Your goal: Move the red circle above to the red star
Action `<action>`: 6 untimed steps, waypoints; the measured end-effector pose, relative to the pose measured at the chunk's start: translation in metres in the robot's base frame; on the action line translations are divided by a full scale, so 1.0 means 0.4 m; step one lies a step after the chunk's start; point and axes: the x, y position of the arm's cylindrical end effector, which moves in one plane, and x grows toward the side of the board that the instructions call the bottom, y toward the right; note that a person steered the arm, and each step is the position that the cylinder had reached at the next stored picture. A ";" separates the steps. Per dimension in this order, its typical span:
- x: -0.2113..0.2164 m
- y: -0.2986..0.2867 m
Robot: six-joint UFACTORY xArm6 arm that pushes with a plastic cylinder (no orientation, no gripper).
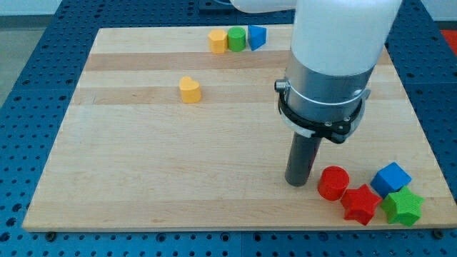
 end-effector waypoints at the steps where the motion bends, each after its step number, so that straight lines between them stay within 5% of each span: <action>1: 0.000 0.013; 6: -0.001 0.107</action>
